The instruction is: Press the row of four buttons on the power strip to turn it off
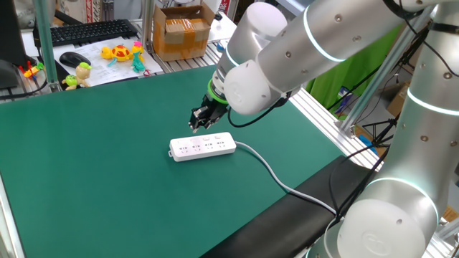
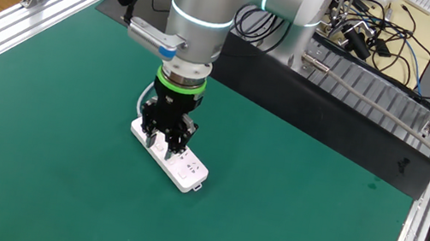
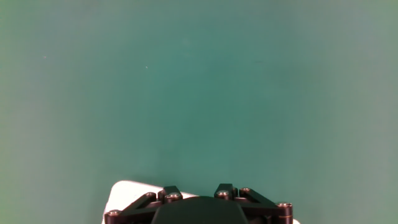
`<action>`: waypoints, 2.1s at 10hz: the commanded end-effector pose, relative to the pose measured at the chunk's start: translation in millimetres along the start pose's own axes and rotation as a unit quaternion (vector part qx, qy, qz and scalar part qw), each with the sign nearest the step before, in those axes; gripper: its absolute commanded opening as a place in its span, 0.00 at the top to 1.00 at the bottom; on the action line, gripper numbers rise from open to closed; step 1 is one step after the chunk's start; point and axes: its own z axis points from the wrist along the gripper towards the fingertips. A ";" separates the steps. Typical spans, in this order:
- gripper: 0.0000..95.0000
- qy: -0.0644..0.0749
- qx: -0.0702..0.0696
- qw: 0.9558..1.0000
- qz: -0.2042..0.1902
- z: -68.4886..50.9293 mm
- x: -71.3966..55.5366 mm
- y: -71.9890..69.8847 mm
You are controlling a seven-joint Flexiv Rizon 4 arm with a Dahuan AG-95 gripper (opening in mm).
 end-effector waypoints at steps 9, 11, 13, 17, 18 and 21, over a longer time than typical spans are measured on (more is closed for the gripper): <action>0.60 0.005 -0.011 1.000 0.017 6.7 8.7 1.0; 0.60 0.005 -0.014 1.000 0.019 6.7 8.7 1.0; 0.60 0.014 -0.018 0.999 0.022 6.7 8.7 1.0; 0.60 0.065 -0.017 0.997 0.040 6.7 8.7 1.0; 0.60 0.072 -0.019 0.996 0.043 6.7 8.7 1.0; 0.60 0.080 -0.023 0.996 0.044 6.7 8.7 1.0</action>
